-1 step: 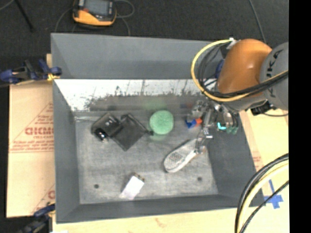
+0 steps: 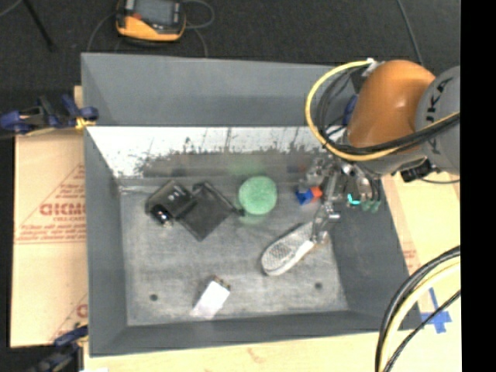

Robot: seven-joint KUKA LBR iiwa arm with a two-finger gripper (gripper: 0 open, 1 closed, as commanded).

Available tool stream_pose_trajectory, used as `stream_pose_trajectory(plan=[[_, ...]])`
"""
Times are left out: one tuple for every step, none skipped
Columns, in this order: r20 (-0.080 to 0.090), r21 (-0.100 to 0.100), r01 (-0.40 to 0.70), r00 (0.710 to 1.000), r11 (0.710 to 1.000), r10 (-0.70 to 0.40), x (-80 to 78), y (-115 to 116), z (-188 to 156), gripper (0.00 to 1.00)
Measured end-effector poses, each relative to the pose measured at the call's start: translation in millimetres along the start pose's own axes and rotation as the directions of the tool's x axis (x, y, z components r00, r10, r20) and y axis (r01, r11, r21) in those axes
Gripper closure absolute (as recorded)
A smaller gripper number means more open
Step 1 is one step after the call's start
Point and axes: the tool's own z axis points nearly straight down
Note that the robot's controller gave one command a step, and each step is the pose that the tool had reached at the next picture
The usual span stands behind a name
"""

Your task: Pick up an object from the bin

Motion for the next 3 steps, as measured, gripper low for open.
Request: stream_pose_trajectory(plan=[[0.028, 0.008, 0.172, 0.985, 0.985, -0.172, 44.4, 4, 81, 1.0], [0.027, 0.008, 0.172, 0.985, 0.985, -0.172, 44.3, 4, 82, 1.0], [-0.003, -0.002, 0.173, 0.985, 0.985, -0.173, 49.8, 16, -26, 1.0]])
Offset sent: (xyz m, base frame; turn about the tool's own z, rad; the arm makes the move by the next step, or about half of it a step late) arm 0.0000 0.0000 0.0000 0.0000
